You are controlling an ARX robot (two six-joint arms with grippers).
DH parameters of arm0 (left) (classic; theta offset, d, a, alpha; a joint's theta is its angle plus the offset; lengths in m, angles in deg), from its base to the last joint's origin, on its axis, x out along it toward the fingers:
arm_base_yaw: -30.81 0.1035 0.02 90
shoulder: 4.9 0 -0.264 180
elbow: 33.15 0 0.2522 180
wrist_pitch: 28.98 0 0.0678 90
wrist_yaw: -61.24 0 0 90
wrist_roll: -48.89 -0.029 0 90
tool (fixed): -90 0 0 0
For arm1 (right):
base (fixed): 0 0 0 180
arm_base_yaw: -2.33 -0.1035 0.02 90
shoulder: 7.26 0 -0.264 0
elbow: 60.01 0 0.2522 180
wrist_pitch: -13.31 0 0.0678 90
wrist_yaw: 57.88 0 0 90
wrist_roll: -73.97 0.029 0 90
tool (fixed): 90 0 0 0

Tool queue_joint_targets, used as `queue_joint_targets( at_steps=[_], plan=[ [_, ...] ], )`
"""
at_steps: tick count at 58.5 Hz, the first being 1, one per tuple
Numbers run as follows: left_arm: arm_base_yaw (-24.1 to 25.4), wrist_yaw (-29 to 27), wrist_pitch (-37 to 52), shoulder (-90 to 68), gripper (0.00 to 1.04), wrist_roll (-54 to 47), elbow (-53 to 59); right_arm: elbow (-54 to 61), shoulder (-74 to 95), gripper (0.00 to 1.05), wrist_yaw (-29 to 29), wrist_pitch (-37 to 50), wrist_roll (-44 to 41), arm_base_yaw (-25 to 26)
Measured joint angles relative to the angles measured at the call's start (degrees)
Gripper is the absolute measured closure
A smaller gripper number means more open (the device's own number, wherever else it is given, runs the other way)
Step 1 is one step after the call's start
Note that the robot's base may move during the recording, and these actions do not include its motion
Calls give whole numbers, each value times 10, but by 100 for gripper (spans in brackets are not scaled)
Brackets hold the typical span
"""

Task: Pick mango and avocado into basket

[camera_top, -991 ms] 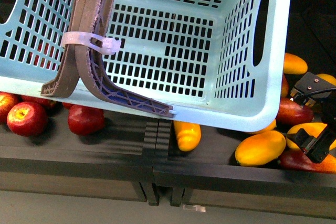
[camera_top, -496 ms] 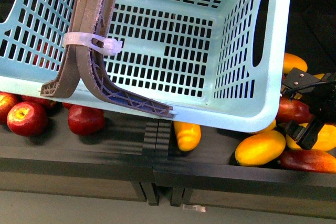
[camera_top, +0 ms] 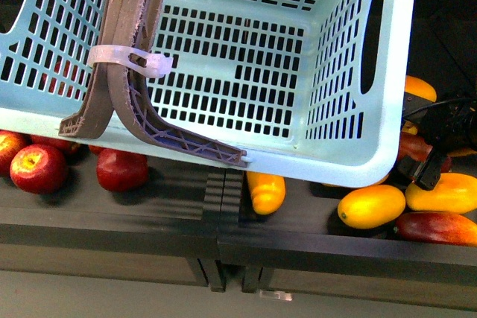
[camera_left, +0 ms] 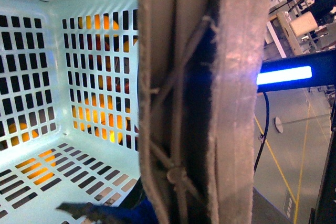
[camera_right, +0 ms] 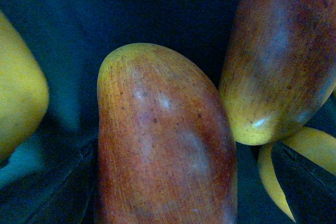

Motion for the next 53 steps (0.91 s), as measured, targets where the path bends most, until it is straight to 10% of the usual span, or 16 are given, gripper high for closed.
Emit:
queue_joint_targets(
  at_steps=[53],
  plan=[
    [0,0,0,0,90,0,0,61,-82,33,-25,5,89,43]
  ],
)
